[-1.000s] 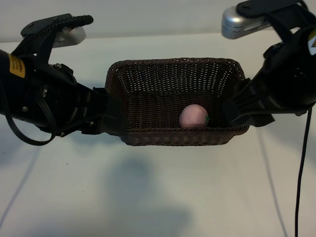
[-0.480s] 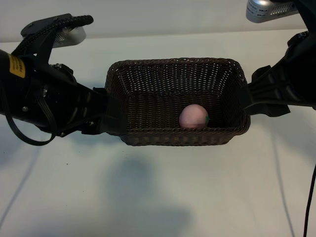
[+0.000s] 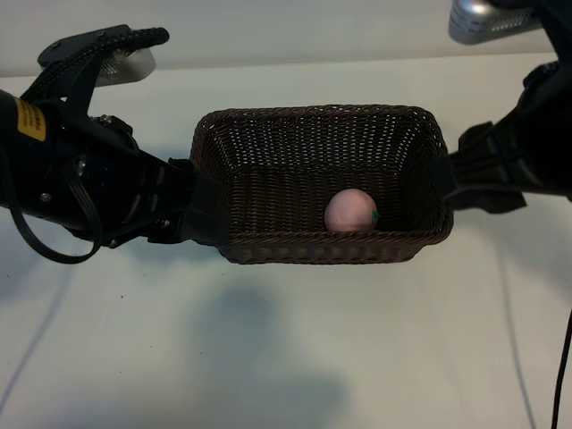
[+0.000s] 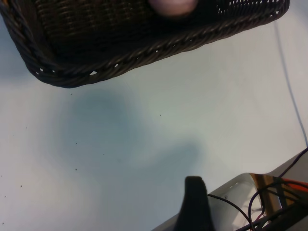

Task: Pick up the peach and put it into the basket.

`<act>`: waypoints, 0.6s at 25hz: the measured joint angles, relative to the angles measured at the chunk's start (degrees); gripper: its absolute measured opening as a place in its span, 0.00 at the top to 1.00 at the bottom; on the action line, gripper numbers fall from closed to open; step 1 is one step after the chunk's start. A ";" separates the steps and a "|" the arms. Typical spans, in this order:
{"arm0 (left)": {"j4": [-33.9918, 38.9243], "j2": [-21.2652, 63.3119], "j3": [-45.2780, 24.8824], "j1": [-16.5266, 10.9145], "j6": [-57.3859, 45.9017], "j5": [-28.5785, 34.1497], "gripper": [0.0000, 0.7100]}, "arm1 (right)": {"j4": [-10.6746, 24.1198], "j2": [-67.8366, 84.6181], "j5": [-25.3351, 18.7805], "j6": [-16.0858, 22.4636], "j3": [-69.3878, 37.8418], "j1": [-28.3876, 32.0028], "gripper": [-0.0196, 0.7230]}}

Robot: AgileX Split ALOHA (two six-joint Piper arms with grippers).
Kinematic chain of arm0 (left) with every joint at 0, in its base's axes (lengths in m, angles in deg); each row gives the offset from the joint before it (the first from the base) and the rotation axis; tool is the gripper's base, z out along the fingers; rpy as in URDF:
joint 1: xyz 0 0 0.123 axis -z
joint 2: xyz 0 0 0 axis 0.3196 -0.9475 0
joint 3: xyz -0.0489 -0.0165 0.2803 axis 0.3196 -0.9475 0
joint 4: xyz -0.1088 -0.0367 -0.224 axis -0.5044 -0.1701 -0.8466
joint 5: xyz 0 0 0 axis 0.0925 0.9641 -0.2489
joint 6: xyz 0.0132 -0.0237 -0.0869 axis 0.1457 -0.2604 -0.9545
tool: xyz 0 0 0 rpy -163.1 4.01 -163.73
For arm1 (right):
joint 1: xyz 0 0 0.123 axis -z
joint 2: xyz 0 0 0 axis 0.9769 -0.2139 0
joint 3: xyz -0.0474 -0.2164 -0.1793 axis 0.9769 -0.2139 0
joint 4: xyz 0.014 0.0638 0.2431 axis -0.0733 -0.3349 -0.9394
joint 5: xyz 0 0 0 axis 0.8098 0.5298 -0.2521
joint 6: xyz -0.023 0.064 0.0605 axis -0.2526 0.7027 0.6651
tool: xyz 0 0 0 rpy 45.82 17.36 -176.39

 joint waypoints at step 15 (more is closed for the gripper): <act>0.00 0.00 0.00 0.00 0.00 0.00 0.24 | -1.00 0.00 -0.13 -0.01 -2.99 0.00 0.25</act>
